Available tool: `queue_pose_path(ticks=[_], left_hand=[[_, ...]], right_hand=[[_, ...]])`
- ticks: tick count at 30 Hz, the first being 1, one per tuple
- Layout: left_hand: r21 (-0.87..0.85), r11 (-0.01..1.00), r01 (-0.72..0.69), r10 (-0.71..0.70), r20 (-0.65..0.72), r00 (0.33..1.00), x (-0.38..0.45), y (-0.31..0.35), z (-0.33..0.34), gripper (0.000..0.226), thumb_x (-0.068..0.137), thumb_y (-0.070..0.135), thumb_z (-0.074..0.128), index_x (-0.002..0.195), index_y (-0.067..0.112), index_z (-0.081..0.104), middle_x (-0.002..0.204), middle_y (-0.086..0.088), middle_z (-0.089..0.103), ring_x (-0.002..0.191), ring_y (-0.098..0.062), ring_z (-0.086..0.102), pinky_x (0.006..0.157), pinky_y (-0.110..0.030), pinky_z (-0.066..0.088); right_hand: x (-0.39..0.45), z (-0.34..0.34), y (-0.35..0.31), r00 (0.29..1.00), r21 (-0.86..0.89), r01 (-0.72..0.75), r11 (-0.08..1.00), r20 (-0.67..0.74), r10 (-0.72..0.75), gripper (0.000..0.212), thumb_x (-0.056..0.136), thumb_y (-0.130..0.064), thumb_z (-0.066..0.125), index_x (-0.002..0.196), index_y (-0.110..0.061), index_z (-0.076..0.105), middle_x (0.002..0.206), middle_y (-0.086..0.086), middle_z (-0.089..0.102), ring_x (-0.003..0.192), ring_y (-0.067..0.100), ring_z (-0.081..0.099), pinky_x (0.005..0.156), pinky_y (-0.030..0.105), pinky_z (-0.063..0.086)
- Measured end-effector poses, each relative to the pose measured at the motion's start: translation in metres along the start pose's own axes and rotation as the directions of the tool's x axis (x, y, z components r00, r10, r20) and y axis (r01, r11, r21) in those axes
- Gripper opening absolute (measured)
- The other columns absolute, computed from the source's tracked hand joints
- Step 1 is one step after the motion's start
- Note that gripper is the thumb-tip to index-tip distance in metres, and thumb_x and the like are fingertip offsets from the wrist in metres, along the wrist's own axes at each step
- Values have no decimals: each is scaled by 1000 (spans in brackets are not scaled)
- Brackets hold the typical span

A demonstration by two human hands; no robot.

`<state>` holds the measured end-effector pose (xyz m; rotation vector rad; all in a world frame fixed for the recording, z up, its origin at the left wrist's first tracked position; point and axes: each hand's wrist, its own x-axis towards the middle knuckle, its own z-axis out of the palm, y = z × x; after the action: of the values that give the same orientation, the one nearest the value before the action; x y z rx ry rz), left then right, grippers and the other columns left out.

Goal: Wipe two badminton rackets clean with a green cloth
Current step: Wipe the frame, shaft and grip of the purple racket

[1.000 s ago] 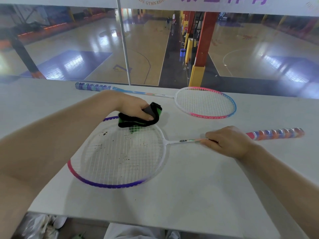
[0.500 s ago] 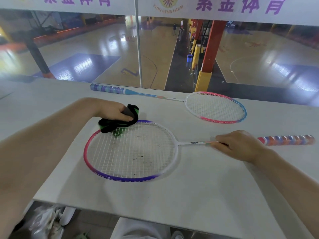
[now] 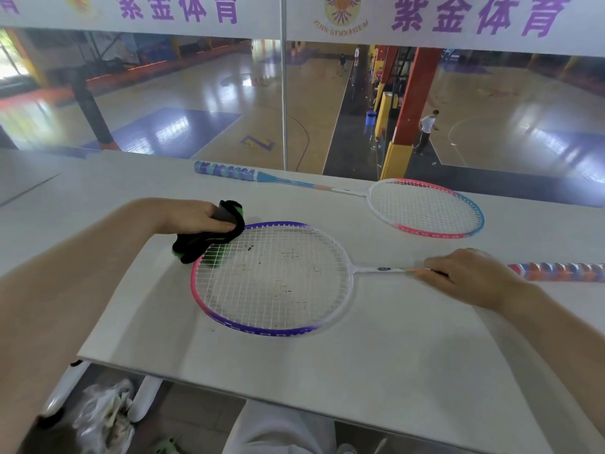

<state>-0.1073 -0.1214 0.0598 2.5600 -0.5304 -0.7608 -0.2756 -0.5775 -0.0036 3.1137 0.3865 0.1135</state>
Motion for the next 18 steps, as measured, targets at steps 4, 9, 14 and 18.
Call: queue_pose_path(ticks=[4, 9, 14, 18], left_hand=[[-83, 997, -2, -2, -52, 999, -12, -13, 2, 71, 53, 87, 60, 102, 37, 65, 96, 11, 74, 87, -7, 69, 76, -22, 48], [-143, 988, 51, -73, -155, 985, -19, -22, 11, 24, 98, 41, 54, 113, 26, 65, 108, -1, 70, 98, -18, 67, 75, -23, 49], [-211, 974, 85, -127, -198, 972, -23, -23, 29, 23, 99, 33, 55, 109, 16, 67, 103, -5, 70, 86, -15, 65, 73, -24, 49], [-350, 931, 104, -215, -295, 931, -19, -22, 39, 23, 95, 33, 60, 103, 13, 67, 99, -6, 69, 87, -18, 64, 75, -27, 49]], right_hand=[[0, 1, -2, 1000, 1, -11, 1000, -7, 11, 46, 88, -70, 20, 69, -37, 47, 61, -14, 55, 60, 7, 55, 64, 28, 50], [0, -1, 1, 998, 15, -53, 998, 41, 52, 62, 83, -76, 14, 78, -32, 58, 67, -13, 60, 66, 8, 59, 69, 31, 52], [-2, -7, -4, 994, 22, -105, 994, 37, 104, 70, 75, -76, 7, 77, -30, 59, 68, -13, 60, 67, 7, 58, 63, 24, 45], [-4, -8, -10, 989, 38, -141, 989, 42, 139, 67, 77, -77, 10, 75, -31, 59, 68, -13, 61, 67, 7, 58, 66, 27, 50]])
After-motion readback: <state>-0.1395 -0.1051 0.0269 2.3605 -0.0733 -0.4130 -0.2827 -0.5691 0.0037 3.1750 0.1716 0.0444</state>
